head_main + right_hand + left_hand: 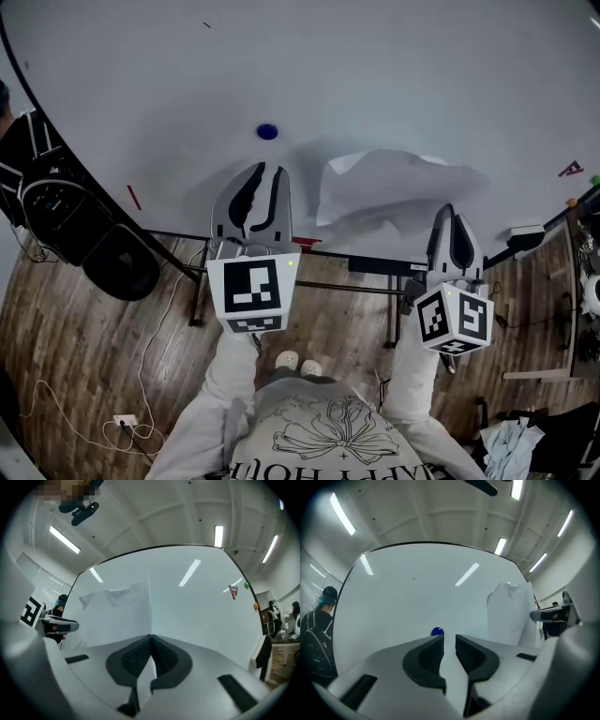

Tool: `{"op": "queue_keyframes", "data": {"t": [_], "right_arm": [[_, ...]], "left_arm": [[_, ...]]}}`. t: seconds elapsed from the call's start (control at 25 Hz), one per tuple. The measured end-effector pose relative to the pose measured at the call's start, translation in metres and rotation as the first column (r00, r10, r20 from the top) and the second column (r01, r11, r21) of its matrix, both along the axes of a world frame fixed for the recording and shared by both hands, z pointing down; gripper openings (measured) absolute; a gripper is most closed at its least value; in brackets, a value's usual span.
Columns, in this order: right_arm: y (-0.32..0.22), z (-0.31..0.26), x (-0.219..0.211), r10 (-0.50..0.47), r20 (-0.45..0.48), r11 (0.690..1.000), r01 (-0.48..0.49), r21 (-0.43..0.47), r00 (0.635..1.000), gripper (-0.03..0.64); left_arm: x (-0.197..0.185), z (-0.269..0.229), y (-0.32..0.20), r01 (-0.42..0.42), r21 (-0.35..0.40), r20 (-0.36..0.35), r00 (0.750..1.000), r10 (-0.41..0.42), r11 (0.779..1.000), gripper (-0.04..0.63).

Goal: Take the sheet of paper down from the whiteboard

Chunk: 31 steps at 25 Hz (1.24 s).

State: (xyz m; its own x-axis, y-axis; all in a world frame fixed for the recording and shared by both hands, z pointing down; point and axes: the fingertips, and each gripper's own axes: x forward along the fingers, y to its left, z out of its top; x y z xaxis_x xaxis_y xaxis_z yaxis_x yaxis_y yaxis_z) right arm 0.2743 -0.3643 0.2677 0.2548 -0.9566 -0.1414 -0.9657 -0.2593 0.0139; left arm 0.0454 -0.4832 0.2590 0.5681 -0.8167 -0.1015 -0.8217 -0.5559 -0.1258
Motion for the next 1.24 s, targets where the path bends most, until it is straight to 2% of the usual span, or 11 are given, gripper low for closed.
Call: {"op": "queue_keyframes", "data": {"t": [1.0,1.24], "right_arm": [[0.011,0.002,-0.005,-0.025,0.019,1.0,0.025,-0.011,1.0,0.003],[0.014,0.004,-0.004,-0.021,0.032,1.0,0.021,-0.009,0.999,0.003]], "left_arm": [[-0.009,0.001,0.027,0.03,-0.01,0.004,1.0,-0.03,1.0,0.069],[-0.011,0.002,0.028,0.041,-0.015,-0.006,0.999,-0.041,0.999,0.024]]}}
